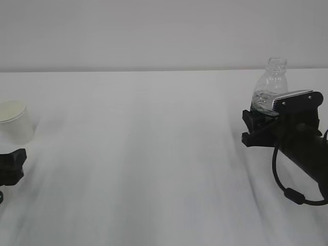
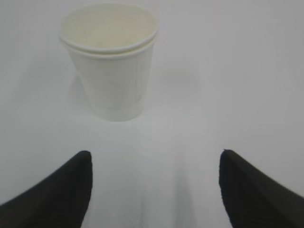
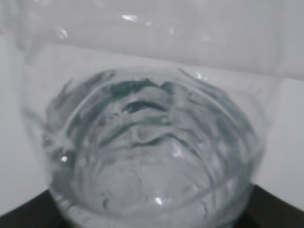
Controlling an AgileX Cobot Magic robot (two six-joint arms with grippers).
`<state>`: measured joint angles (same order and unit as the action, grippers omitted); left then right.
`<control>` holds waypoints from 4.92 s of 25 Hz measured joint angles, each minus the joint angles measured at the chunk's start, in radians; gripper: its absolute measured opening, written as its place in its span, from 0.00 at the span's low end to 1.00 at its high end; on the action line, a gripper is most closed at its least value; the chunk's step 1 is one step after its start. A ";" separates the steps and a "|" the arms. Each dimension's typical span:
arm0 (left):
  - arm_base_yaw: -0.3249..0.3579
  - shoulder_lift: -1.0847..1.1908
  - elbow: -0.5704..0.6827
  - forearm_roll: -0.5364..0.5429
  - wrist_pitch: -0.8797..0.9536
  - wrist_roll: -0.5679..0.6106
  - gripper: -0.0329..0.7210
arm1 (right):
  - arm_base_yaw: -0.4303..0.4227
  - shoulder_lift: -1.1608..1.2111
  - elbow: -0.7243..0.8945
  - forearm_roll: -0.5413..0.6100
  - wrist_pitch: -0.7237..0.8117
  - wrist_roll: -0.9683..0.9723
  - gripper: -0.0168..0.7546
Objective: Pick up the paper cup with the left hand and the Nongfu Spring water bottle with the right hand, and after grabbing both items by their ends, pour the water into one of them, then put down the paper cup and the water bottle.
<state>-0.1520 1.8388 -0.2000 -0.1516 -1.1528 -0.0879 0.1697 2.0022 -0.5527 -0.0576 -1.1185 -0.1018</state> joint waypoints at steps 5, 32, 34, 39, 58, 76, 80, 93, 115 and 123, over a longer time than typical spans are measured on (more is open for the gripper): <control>0.000 0.053 -0.020 -0.005 0.000 0.000 0.94 | 0.000 -0.007 0.002 -0.012 0.002 0.002 0.59; 0.000 0.131 -0.106 -0.044 -0.002 0.000 0.86 | 0.001 -0.007 0.006 -0.017 0.002 0.002 0.59; 0.000 0.132 -0.106 -0.044 -0.002 0.000 0.86 | 0.001 -0.007 0.011 -0.017 0.002 0.002 0.59; 0.000 0.132 -0.106 -0.072 -0.002 0.000 0.86 | 0.001 -0.007 0.021 -0.018 0.002 0.002 0.59; 0.000 0.273 -0.271 -0.140 -0.002 0.001 0.83 | 0.001 -0.007 0.021 -0.018 0.002 0.002 0.59; 0.094 0.308 -0.358 -0.072 -0.002 0.035 0.83 | 0.001 -0.007 0.021 -0.018 0.002 0.002 0.59; 0.140 0.308 -0.360 0.008 -0.002 0.037 0.83 | 0.001 -0.007 0.021 -0.018 0.002 0.002 0.59; 0.153 0.321 -0.432 0.090 -0.002 0.037 0.83 | 0.001 -0.007 0.021 -0.019 0.002 0.002 0.59; 0.153 0.380 -0.518 0.114 0.000 0.037 0.83 | 0.001 -0.007 0.021 -0.019 0.002 0.002 0.59; 0.153 0.380 -0.531 0.127 0.000 0.037 0.82 | 0.001 -0.007 0.021 -0.019 0.002 0.002 0.59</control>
<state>0.0006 2.2191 -0.7315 -0.0244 -1.1528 -0.0512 0.1710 1.9956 -0.5322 -0.0768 -1.1167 -0.1001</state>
